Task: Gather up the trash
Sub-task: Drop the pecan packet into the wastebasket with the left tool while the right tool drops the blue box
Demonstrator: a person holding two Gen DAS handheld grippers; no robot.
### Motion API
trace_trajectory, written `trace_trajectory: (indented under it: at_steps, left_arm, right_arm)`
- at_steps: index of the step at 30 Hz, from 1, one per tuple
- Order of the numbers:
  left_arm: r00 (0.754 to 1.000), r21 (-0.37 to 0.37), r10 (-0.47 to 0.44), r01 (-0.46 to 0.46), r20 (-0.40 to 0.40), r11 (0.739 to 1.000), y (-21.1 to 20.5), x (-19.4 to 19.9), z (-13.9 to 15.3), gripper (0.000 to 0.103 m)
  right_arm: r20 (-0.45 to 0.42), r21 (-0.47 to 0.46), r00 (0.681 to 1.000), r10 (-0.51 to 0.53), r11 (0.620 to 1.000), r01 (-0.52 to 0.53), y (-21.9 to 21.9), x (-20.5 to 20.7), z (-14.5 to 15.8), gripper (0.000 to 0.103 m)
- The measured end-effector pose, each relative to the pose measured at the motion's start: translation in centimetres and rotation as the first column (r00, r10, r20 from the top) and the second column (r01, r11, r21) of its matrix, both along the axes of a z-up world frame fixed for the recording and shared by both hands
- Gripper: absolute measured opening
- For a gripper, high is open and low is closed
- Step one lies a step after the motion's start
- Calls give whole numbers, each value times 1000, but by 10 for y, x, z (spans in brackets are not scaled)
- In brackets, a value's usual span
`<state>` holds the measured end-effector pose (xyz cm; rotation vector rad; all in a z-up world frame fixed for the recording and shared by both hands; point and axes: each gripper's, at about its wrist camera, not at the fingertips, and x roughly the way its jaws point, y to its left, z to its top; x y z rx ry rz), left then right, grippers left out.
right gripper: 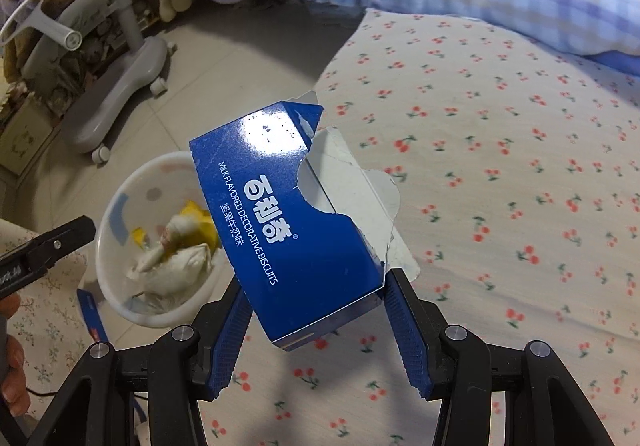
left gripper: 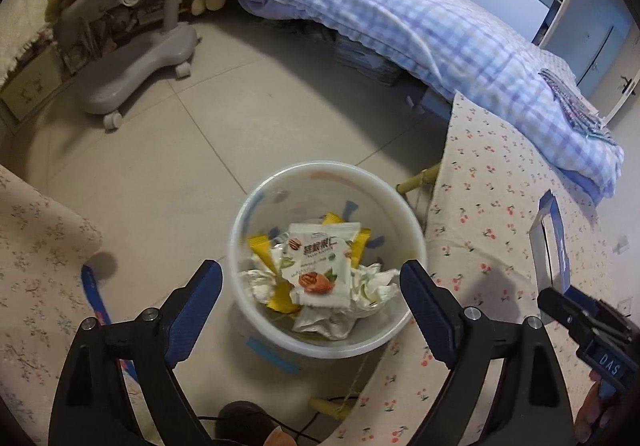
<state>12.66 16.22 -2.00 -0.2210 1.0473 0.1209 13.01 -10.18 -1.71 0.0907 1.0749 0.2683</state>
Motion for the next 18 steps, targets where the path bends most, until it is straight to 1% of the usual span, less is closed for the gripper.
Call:
trace_trajectory:
  at_steps: [7,15,17,18]
  left_arm:
    - [999,70,22,-19,-44,997,20,-21,0,94]
    - [995,78,72,-67,-62,995,53,-34,-1,94]
    - [995,75,81,-76,-65,994,58,-35,-1,94]
    - [994,74,83,-78,-66,994,60,-35,-1,94]
  right_arm:
    - [-16,7,998,64,998,-64,37,12,-14,58]
    - [-42,14,988,151,988,-151,84,23,-34,59]
    - [-45,40,985,169,985,-167,92,25,-38,59]
    - [-42,81,982,184,980,-180,94,27,-40,63]
